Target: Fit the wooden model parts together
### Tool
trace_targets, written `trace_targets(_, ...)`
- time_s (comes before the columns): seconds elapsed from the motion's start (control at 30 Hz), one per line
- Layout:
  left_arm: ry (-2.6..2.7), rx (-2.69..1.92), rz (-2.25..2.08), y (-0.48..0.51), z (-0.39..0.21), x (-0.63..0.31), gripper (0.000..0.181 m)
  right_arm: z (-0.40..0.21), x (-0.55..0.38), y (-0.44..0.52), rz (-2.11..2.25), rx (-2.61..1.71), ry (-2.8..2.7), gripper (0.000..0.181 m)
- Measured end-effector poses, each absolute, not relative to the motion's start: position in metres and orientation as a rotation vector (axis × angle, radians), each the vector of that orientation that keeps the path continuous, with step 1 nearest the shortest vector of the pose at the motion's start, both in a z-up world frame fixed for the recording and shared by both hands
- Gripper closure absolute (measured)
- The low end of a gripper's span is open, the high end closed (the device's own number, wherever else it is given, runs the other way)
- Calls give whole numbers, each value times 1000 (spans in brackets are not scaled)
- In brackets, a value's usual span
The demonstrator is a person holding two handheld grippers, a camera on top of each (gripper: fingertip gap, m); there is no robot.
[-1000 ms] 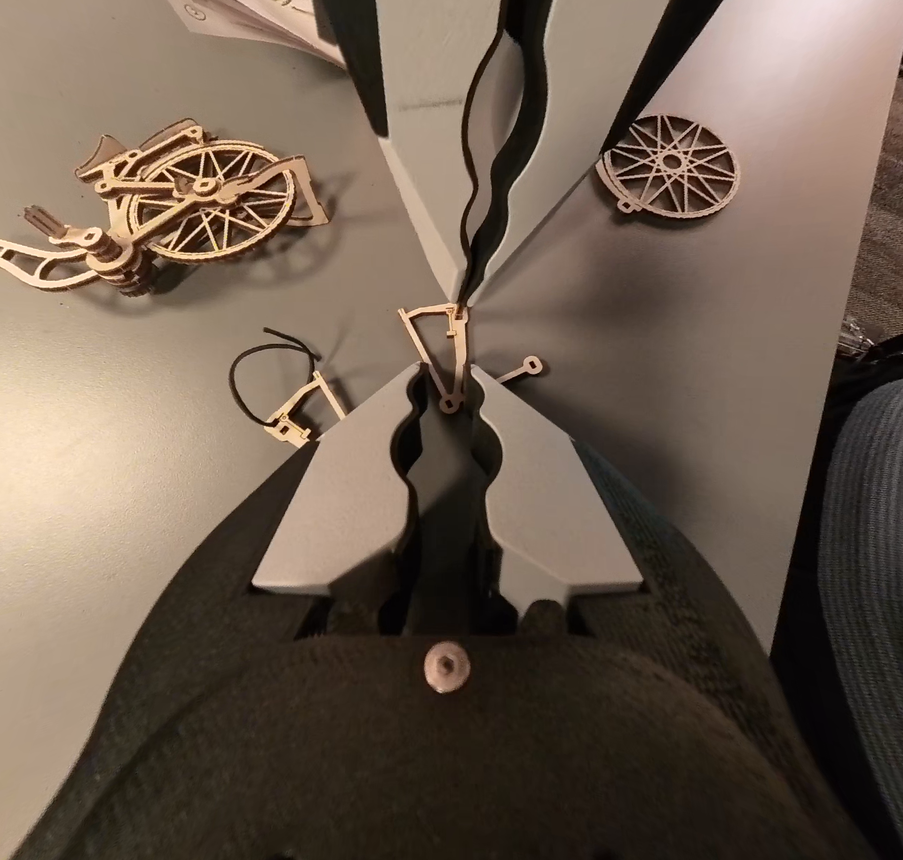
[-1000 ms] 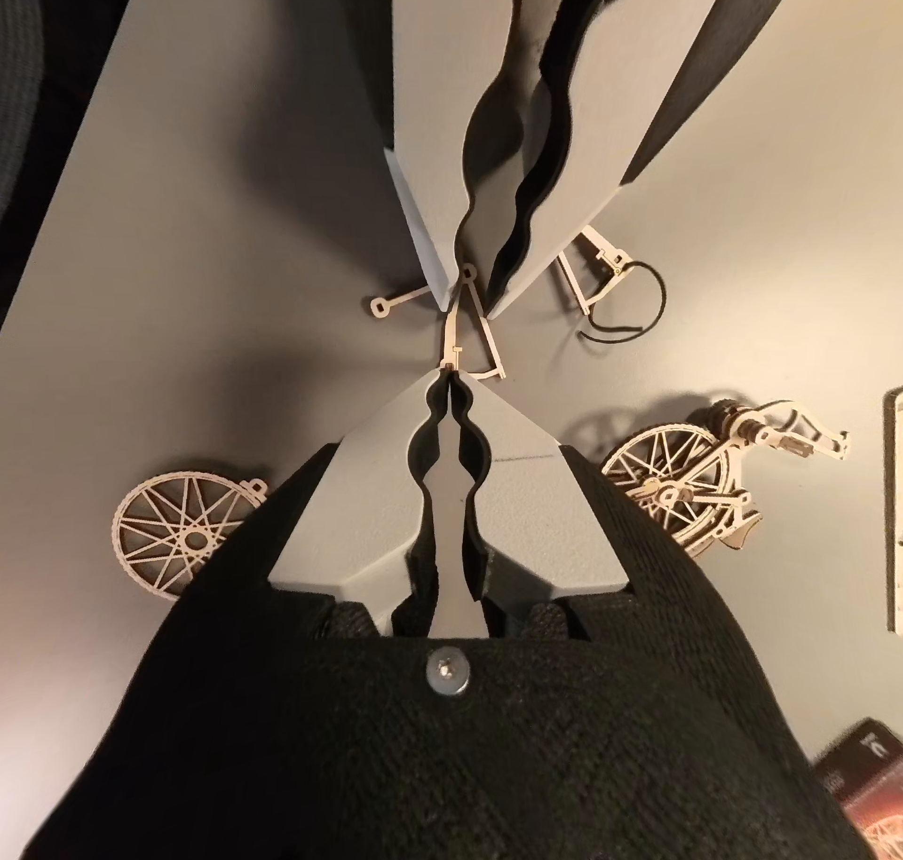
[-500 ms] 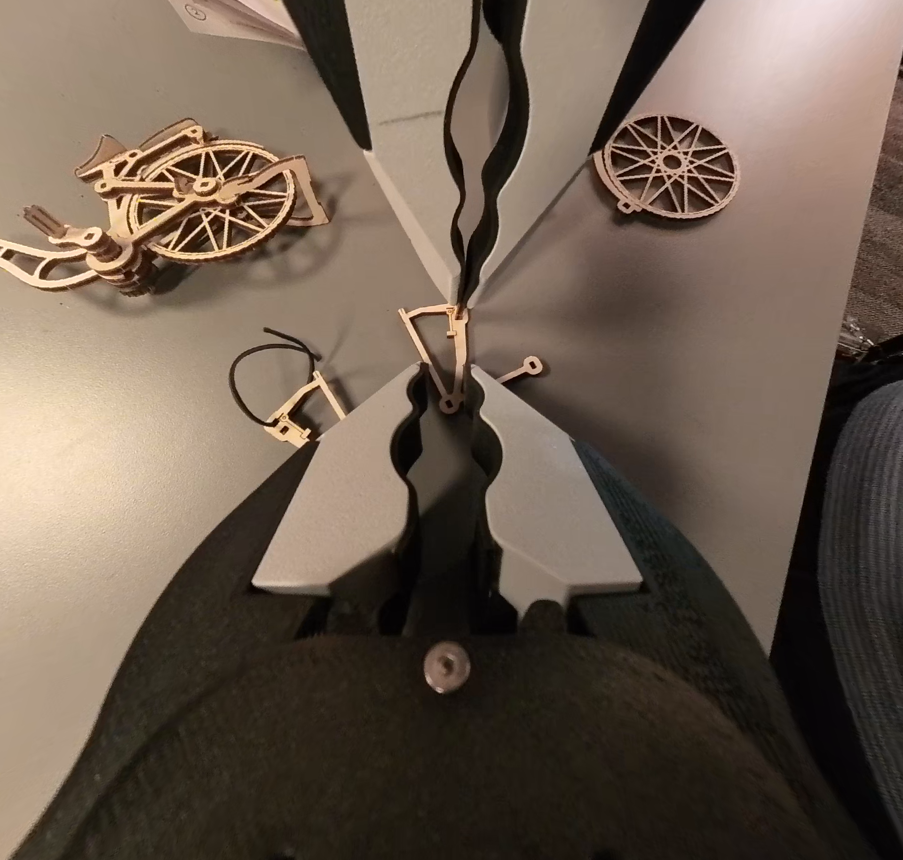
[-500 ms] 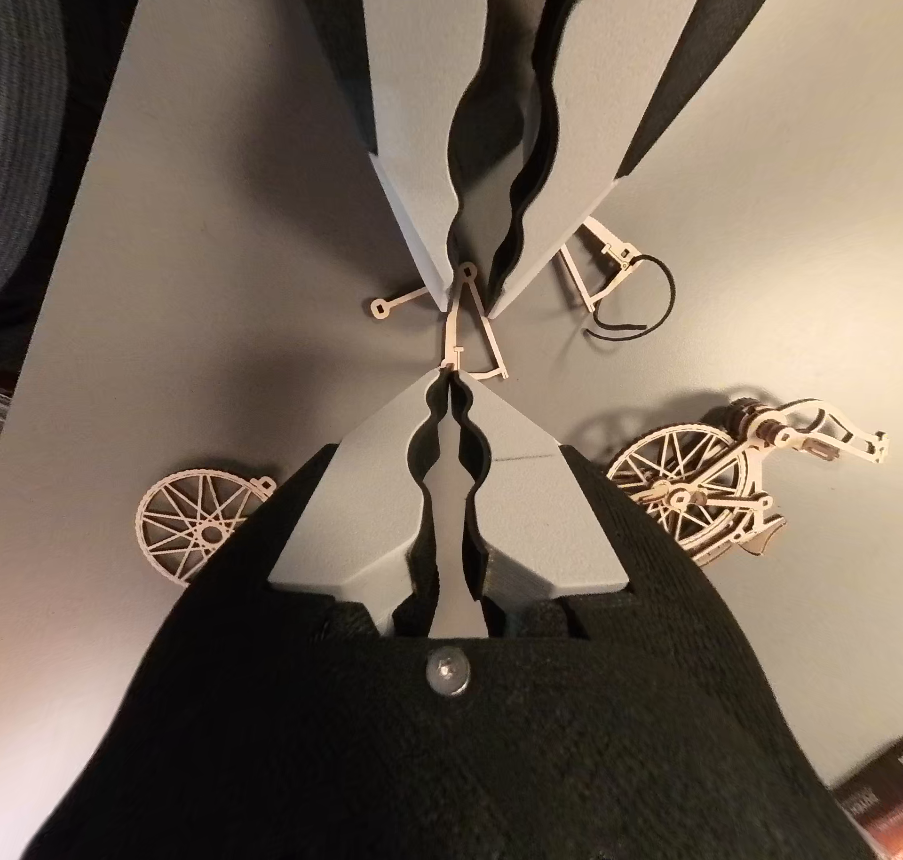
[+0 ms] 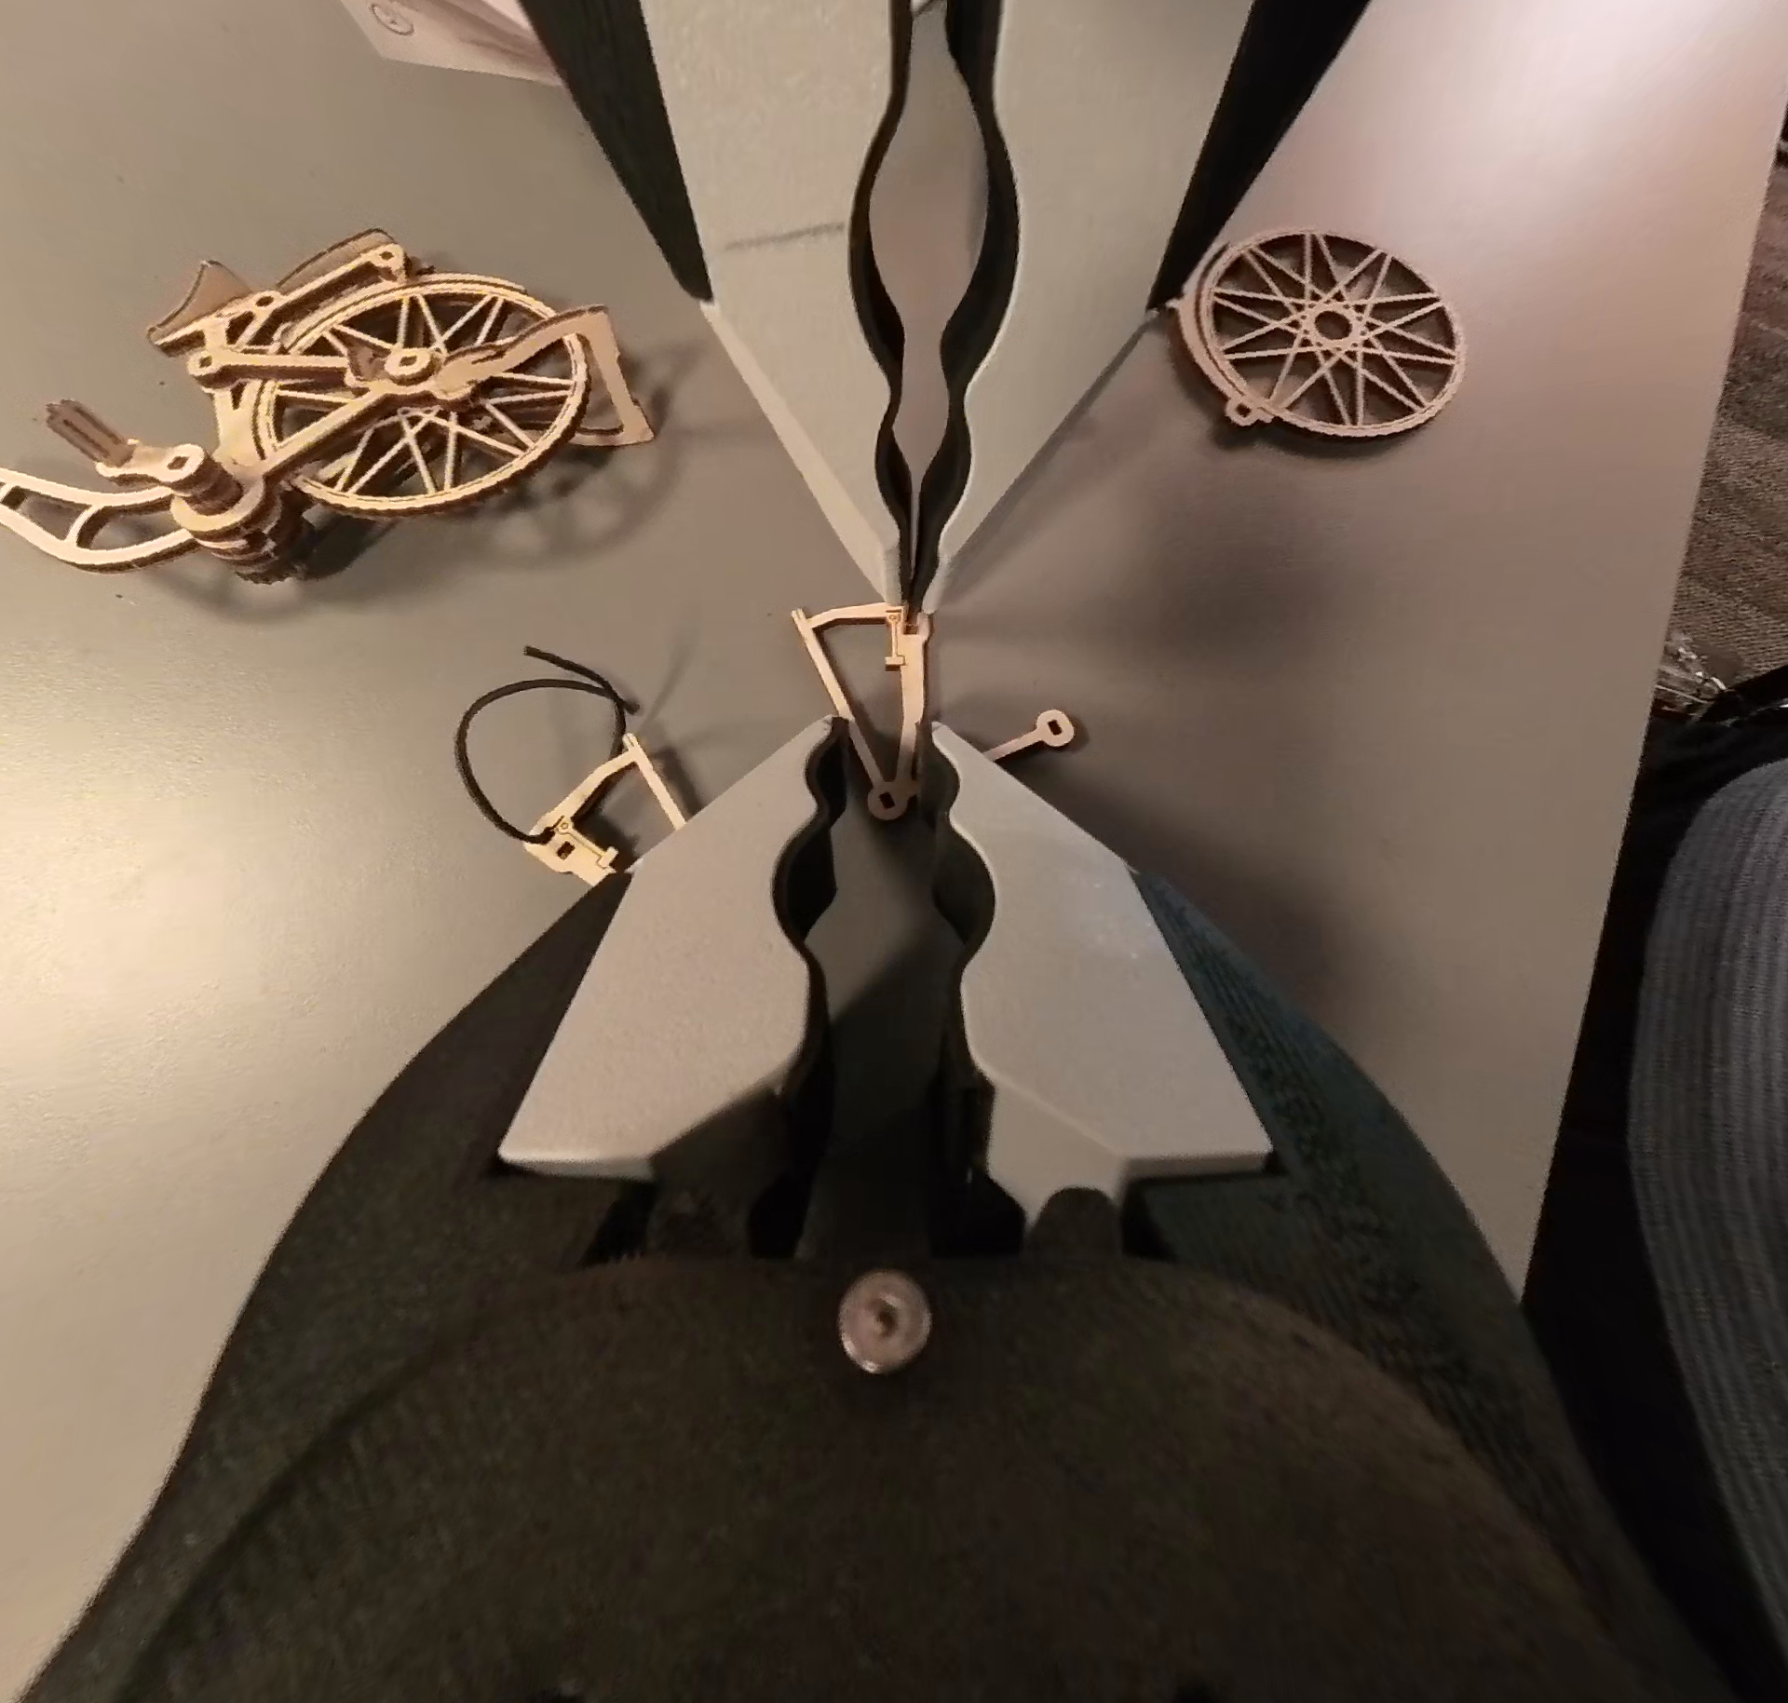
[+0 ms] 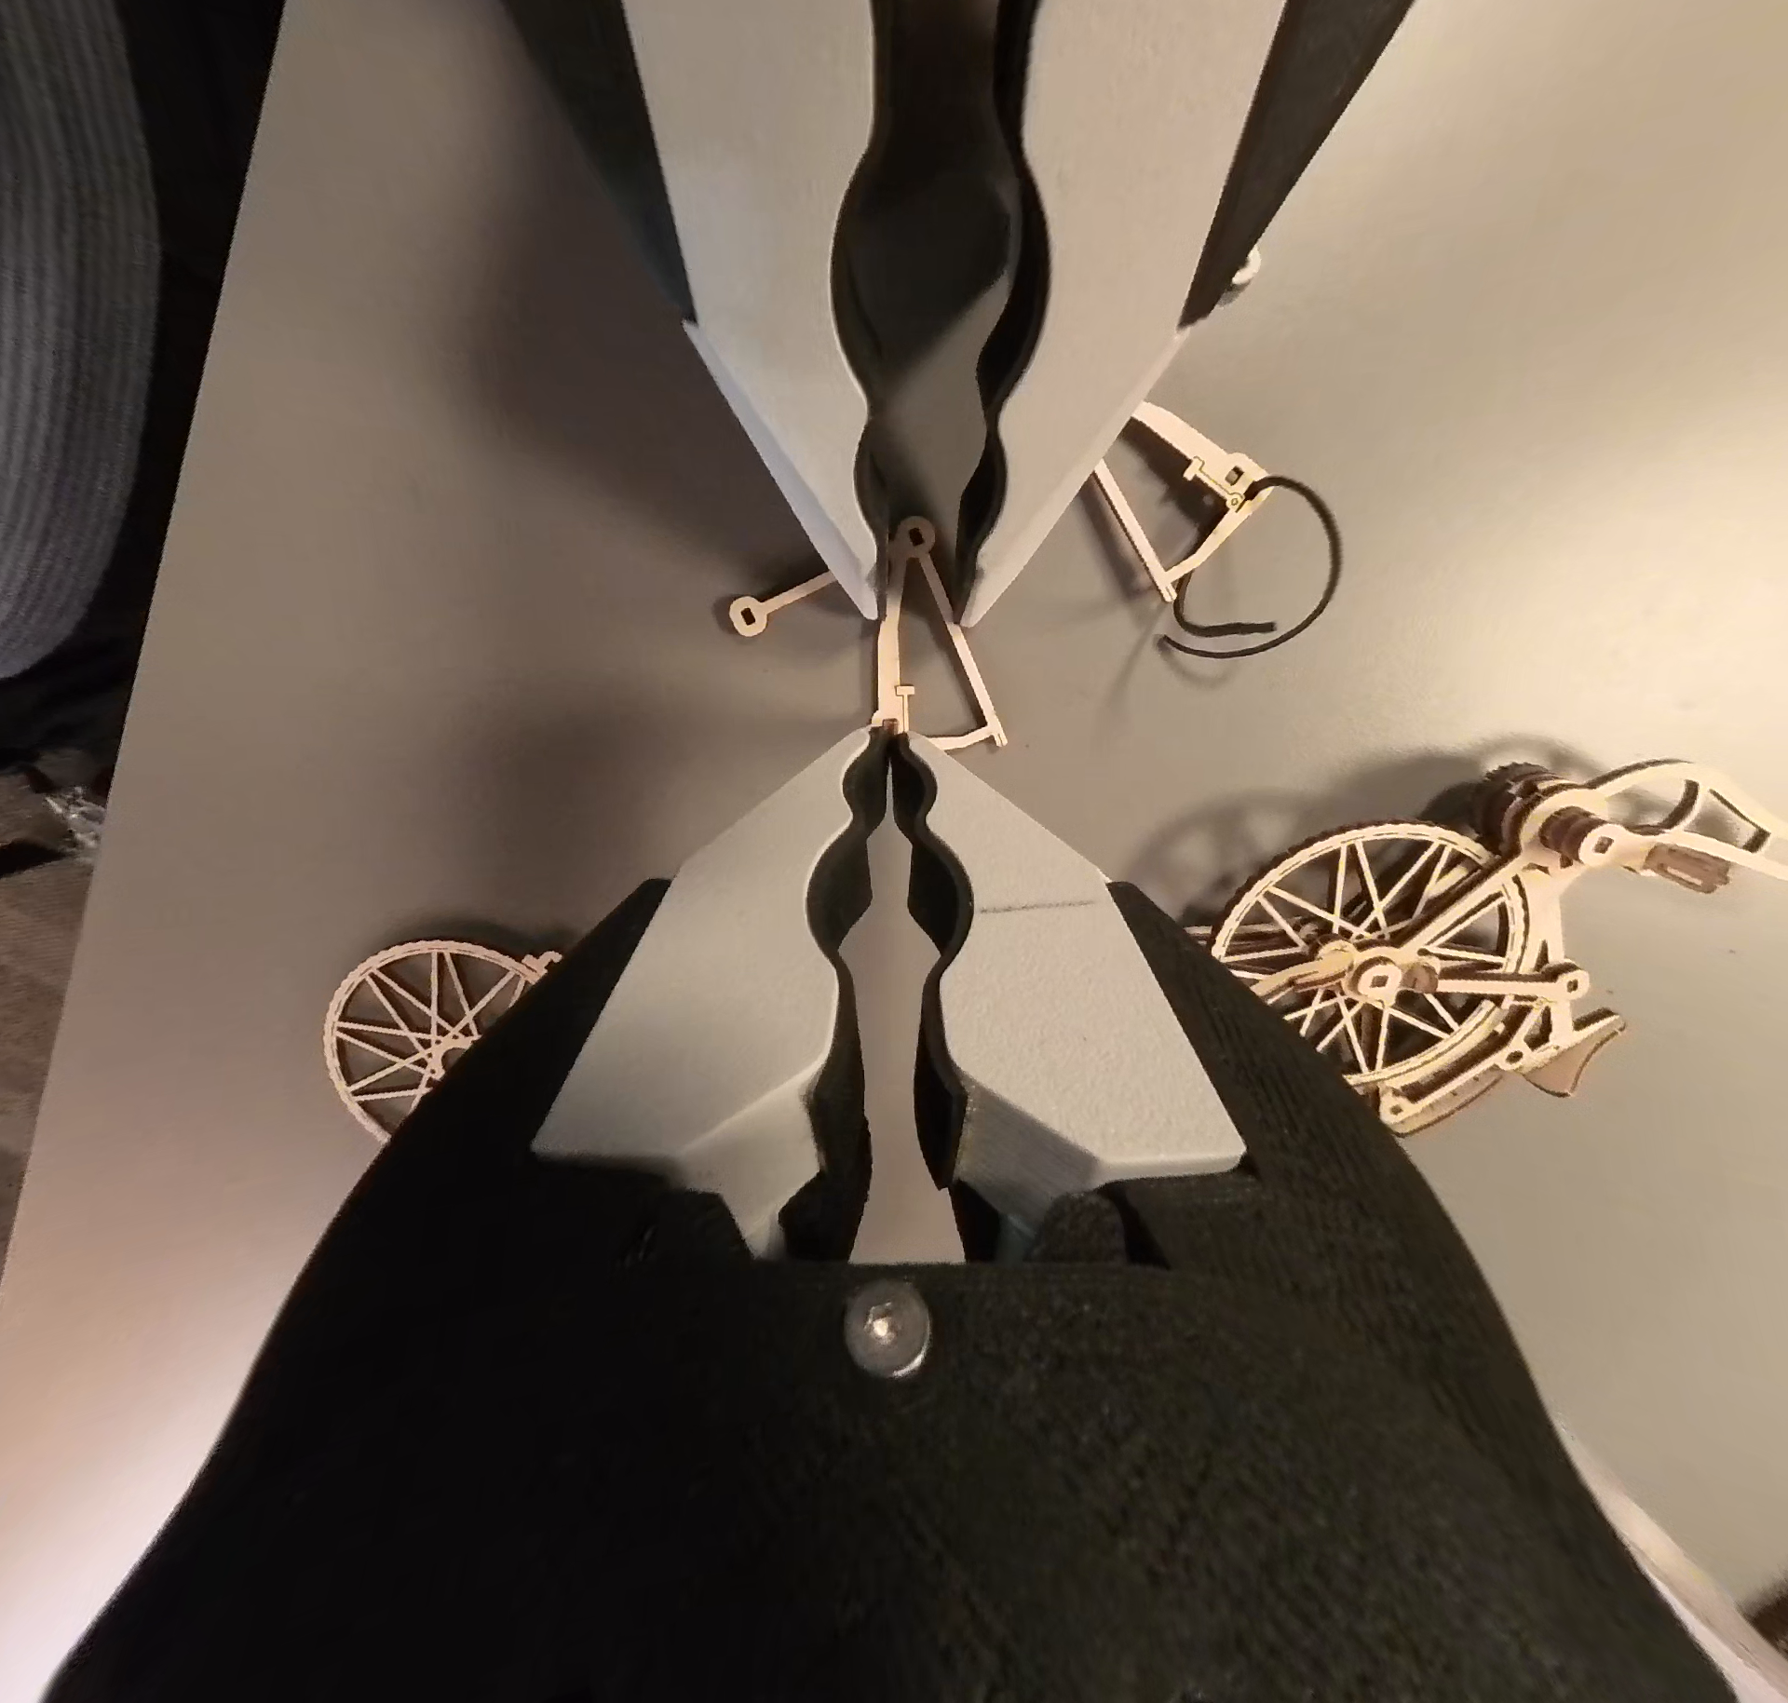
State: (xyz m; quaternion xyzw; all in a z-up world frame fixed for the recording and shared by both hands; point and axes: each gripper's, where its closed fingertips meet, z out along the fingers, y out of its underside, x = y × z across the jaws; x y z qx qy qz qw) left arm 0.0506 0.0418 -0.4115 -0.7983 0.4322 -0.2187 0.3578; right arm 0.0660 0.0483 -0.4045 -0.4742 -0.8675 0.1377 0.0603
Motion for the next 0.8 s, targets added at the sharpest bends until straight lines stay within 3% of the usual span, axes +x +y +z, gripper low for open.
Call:
trace_targets(0.3,1114,-2062,-568,42,-411,51,168,-405,66,50,462,-1580,-2663,181)
trace_targets(0.8,1112,-2062,-571,42,-411,50,168,-405,67,50,344,-1407,-2779,181)
